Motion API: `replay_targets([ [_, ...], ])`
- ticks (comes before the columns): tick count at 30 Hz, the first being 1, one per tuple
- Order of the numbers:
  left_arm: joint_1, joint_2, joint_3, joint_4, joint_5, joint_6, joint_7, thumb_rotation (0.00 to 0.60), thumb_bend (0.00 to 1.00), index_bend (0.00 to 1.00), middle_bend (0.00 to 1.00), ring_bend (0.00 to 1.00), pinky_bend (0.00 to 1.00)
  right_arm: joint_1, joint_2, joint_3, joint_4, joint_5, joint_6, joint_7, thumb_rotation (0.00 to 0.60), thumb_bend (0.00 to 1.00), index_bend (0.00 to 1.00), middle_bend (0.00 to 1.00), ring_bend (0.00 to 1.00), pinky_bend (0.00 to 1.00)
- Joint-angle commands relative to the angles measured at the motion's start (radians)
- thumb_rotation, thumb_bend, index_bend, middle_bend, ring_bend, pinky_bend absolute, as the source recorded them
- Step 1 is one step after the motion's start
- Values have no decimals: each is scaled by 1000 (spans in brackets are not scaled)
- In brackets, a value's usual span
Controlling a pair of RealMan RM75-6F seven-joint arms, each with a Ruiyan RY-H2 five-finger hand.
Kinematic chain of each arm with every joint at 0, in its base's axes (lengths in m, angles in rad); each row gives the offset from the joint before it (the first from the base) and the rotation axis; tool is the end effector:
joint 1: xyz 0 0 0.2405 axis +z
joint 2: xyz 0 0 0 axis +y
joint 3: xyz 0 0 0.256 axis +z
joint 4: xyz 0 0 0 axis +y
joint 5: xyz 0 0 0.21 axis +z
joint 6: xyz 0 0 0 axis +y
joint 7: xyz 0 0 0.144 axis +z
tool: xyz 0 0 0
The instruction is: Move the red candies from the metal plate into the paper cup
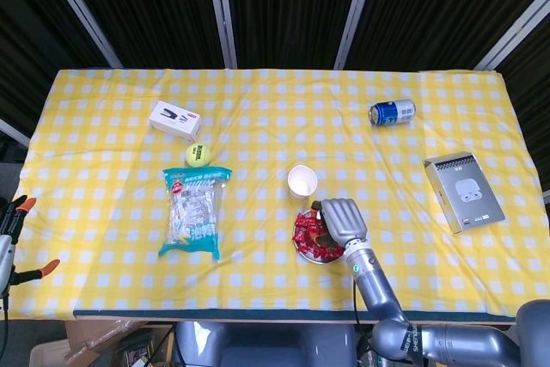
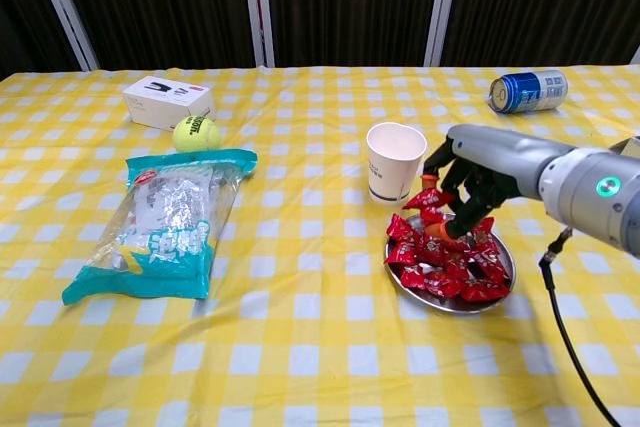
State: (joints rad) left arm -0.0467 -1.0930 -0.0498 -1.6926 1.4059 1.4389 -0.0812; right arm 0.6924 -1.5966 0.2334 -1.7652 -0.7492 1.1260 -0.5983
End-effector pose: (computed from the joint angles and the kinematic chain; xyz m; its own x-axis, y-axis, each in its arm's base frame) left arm -0.3183 0.1671 0.1583 0.2542 0.0558 0.9655 0.9584 0.1194 -0.2592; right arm -0.1262 -0.3023 -0.0241 0.2595 -0.3850 0.8857 -0.9651 -0.1374 0.2231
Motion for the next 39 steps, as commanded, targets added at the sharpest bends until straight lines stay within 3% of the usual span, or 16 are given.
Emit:
replay_targets([
  [1, -1, 0, -1, -2, -3, -1, 2, 600, 9, 0, 0, 0, 0, 19, 26, 30, -24, 14, 9, -16, 600, 560, 651, 745, 843, 999],
  [11, -8, -1, -8, -15, -23, -13, 20, 600, 9, 0, 0, 0, 0, 106, 44, 125, 6, 113, -25, -35, 600, 560, 651, 745, 842, 998],
  [20, -14, -3, -13, -24, -43, -25, 34, 600, 10, 0, 0, 0, 0, 186, 8, 160, 128, 186, -82, -27, 600, 559, 651, 746, 842, 999],
  [28, -19, 0, -17, -37, -65, -38, 41, 600, 10, 0, 0, 0, 0, 233, -15, 158, 228, 242, -130, -24, 600, 535, 545, 746, 842, 999],
  [39, -16, 8, -12, -26, -67, -48, 12, 600, 9, 0, 0, 0, 0, 255, -28, 133, 263, 254, -138, -15, 600, 369, 413, 745, 842, 998],
])
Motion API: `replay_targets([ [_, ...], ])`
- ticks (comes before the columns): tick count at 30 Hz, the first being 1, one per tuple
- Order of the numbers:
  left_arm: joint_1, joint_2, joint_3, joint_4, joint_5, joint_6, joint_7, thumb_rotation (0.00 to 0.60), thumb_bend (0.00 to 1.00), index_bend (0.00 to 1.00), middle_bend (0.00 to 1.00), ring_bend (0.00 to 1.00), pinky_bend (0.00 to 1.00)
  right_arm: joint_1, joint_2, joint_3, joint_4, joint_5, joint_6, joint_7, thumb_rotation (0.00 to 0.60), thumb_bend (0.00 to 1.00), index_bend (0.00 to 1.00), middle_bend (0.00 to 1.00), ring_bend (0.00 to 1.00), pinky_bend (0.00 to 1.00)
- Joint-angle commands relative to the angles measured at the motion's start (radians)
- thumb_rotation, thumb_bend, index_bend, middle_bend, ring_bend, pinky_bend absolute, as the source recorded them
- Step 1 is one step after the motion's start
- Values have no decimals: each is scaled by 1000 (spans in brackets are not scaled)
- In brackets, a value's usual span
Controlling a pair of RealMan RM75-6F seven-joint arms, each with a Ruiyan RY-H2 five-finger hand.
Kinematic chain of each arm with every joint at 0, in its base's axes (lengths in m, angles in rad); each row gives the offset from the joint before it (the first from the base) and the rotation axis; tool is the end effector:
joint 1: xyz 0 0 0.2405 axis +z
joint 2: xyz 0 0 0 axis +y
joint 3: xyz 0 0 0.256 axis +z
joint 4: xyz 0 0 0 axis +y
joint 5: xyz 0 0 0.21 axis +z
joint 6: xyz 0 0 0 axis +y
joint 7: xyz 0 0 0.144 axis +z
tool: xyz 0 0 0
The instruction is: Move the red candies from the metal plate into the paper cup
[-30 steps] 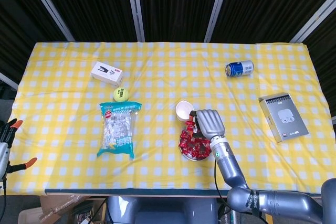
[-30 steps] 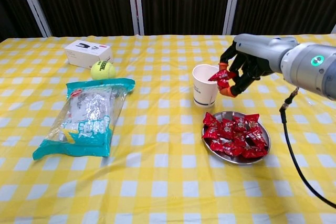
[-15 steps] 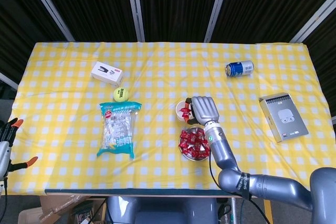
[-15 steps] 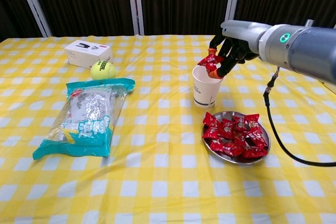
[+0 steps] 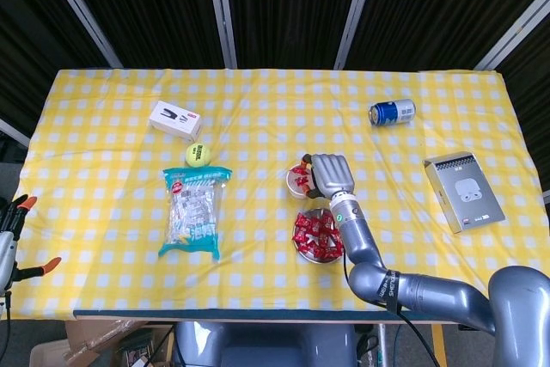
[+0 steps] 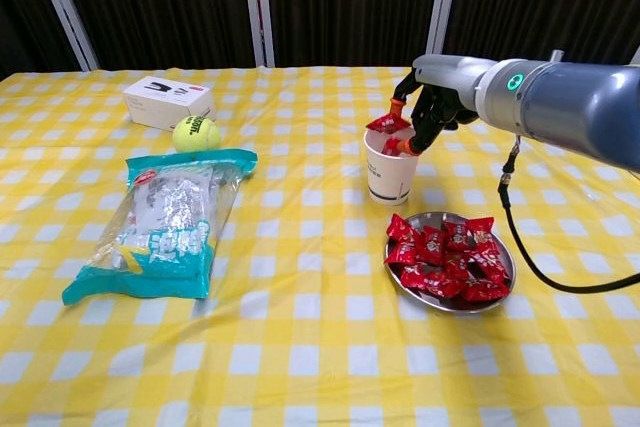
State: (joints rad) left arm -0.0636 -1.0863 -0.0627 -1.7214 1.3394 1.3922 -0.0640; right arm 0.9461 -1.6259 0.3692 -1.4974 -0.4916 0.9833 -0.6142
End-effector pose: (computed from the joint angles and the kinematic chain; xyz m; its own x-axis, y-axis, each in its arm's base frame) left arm -0.3198 0.1732 0.1559 0.2341 0.0830 0.9687 0.9552 0.1661 -0.2451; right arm -0.0905 -0.3893 -0.0221 0.2707 -0.3513 0.8963 -0.9627 -0.1013 0.2511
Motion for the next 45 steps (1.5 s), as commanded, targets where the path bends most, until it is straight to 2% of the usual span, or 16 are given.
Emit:
replay_targets([
  [1, 1, 1, 1, 4, 2, 0, -6, 600, 9, 0, 0, 0, 0, 2, 3, -4, -8, -6, 7, 2, 600, 359, 405, 745, 842, 999],
  [10, 4, 2, 4, 10, 11, 5, -19, 600, 9, 0, 0, 0, 0, -11, 37, -16, -89, -31, 59, 13, 600, 353, 391, 745, 842, 999],
  [16, 5, 2, 5, 9, 18, 10, -23, 600, 10, 0, 0, 0, 0, -43, 95, -33, -230, -117, 129, 23, 600, 353, 379, 745, 840, 999],
  [21, 7, 3, 6, 7, 25, 16, -23, 600, 9, 0, 0, 0, 0, -87, 151, -110, -362, -177, 184, -12, 600, 321, 340, 745, 827, 998],
  [25, 10, 3, 8, 10, 33, 23, -29, 600, 9, 0, 0, 0, 0, -123, 174, -180, -425, -180, 204, -31, 600, 278, 301, 746, 809, 999],
  [35, 10, 3, 11, 8, 52, 34, -31, 600, 10, 0, 0, 0, 0, -179, 155, -278, -421, -195, 234, -39, 600, 241, 263, 739, 793, 999],
  [45, 10, 5, 11, -2, 45, 33, -19, 600, 9, 0, 0, 0, 0, -194, 102, -302, -332, -150, 205, -41, 600, 239, 245, 723, 779, 999],
])
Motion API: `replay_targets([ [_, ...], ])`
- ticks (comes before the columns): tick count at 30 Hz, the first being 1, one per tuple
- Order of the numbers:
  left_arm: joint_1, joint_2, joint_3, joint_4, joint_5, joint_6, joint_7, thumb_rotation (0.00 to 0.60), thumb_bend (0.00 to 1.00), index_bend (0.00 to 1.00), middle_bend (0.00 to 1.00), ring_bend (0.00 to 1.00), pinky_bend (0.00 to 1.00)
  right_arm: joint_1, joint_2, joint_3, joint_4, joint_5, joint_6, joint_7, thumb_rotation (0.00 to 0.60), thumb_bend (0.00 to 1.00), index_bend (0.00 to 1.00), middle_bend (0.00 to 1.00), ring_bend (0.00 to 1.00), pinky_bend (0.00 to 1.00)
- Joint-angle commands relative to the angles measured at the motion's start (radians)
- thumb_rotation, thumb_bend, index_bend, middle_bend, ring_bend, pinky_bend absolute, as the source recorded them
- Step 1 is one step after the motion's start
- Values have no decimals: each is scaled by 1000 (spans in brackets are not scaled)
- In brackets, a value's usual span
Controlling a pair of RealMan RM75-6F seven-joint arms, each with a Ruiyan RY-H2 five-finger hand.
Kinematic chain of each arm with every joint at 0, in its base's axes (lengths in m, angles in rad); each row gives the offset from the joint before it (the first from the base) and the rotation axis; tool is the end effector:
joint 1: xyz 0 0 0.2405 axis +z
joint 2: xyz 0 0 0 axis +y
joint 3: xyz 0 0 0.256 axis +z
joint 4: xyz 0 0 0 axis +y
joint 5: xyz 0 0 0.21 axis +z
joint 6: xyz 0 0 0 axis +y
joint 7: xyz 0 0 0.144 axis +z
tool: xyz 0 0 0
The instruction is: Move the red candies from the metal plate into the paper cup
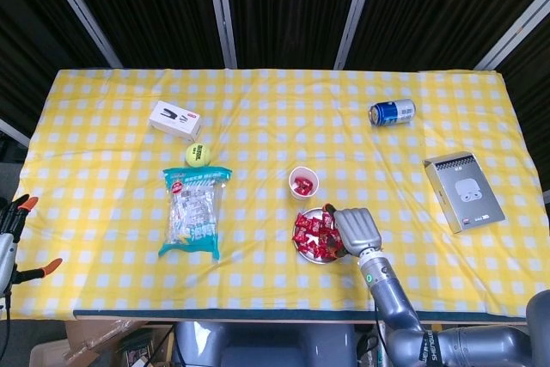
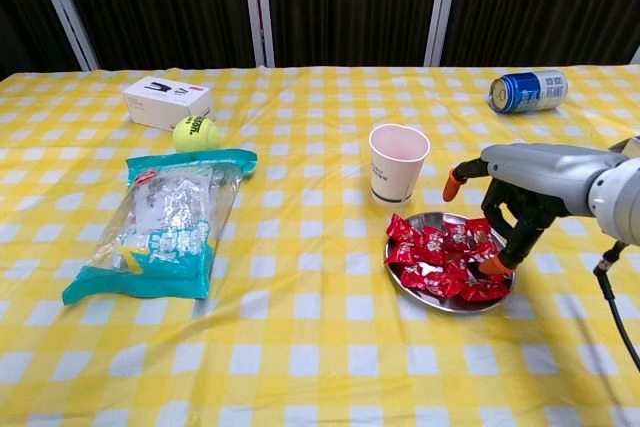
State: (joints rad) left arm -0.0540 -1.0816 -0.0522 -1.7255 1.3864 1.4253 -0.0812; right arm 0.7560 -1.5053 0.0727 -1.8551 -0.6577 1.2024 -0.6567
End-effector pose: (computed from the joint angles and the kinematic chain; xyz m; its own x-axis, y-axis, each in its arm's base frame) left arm -0.3142 0.1692 0.1580 0.2297 0.0647 0.9711 0.9629 0.1303 -0.2365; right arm -0.1495 -0.2816 -0.0147 0.4027 -0.4467 0.7989 -0.9141 -0.1507 0.3765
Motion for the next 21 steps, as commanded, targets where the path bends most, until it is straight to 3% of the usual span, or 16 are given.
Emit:
replay_targets([
  [1, 1, 0, 1, 5, -2, 0, -4, 600, 9, 0, 0, 0, 0, -5, -23, -6, 35, 21, -18, 2, 600, 239, 245, 723, 779, 999],
  [12, 3, -1, 3, 19, -1, -2, -20, 600, 10, 0, 0, 0, 0, -16, -66, -5, 137, 47, -48, 7, 600, 238, 249, 722, 779, 999],
  [14, 3, -1, 3, 18, 1, -2, -19, 600, 10, 0, 0, 0, 0, -19, -68, -6, 147, 47, -51, 7, 600, 238, 291, 722, 779, 999],
  [18, 3, -2, 3, 17, 1, -2, -18, 600, 9, 0, 0, 0, 0, -30, -74, -6, 164, 38, -60, 24, 600, 248, 480, 723, 787, 998],
  [21, 1, -2, 3, 13, 3, -1, -14, 600, 9, 0, 0, 0, 0, -38, -77, -6, 170, 17, -62, 39, 600, 340, 555, 723, 806, 999],
])
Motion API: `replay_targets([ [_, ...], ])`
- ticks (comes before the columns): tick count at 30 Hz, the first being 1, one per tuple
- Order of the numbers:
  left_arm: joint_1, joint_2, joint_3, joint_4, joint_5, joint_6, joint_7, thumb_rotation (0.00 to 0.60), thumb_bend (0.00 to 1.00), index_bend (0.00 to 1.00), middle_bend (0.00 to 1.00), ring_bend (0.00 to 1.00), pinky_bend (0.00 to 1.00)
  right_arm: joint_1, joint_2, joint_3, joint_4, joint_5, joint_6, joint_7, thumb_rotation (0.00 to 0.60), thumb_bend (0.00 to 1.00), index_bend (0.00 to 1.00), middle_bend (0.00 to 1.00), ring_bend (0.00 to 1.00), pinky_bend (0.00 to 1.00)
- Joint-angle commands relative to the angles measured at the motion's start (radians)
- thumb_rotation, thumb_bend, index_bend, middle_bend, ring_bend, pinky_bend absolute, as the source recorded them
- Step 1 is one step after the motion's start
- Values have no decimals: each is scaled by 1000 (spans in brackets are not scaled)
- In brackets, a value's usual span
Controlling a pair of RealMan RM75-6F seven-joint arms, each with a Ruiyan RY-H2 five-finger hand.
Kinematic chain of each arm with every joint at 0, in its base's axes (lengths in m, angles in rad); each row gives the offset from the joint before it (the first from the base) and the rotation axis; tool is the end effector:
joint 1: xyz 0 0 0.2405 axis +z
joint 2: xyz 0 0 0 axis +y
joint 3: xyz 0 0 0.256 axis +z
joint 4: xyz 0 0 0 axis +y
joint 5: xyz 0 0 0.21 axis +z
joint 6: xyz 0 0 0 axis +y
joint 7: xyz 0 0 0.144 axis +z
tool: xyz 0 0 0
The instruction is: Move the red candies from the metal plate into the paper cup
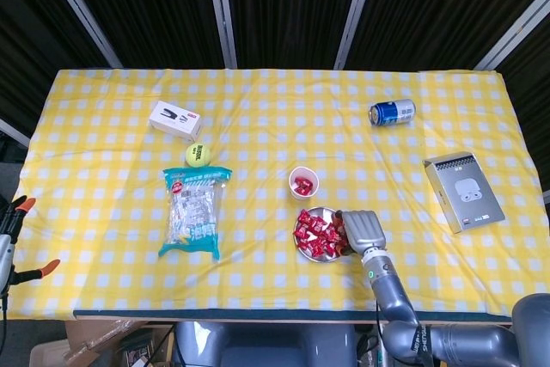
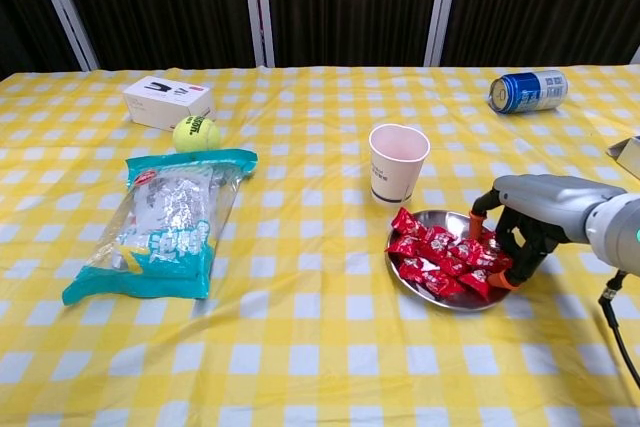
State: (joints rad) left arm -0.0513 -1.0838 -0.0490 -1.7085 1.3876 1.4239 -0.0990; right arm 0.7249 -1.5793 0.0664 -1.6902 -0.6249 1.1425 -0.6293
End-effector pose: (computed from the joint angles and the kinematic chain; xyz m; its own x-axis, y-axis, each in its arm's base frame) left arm -0.3182 0.1678 0.1584 0.2267 0.0666 0.9717 0.9629 0.1348 -0.2339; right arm -0.1817 -0.2880 -0.0371 0.3962 -0.4816 0.7817 -0.9083 -0.0812 0.4104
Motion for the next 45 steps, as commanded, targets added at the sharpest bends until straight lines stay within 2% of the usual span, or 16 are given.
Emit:
replay_targets([
  [1, -2, 1, -1, -8, 0, 0, 8, 600, 9, 0, 0, 0, 0, -10, -5, 0, 6, -25, -3, 18, 600, 382, 569, 723, 812, 999],
  [6, -4, 1, -3, -18, -1, 1, 22, 600, 9, 0, 0, 0, 0, -21, -10, 7, 5, -66, -3, 46, 600, 495, 618, 725, 828, 999],
  [12, -2, 1, -2, -17, -4, 2, 22, 600, 9, 0, 0, 0, 0, -22, -10, 23, 1, -92, 2, 53, 600, 551, 623, 727, 829, 999],
  [25, -1, 4, 0, -5, -4, -4, -4, 600, 9, 0, 0, 0, 0, 6, 41, 106, -80, -94, 30, 17, 600, 559, 626, 728, 830, 999],
  [33, 0, 5, 2, 7, -2, -7, -25, 600, 9, 0, 0, 0, 0, 52, 81, 198, -120, -52, 35, -5, 600, 558, 626, 728, 830, 998],
  [38, -3, 4, -2, 5, -10, -14, -23, 600, 9, 0, 0, 0, 0, 101, 79, 257, -98, -4, 10, -15, 600, 559, 626, 728, 830, 998],
  [45, -8, 5, -5, -2, -23, -25, -19, 600, 9, 0, 0, 0, 0, 169, 37, 292, -11, 58, -37, -30, 600, 559, 626, 728, 830, 999],
])
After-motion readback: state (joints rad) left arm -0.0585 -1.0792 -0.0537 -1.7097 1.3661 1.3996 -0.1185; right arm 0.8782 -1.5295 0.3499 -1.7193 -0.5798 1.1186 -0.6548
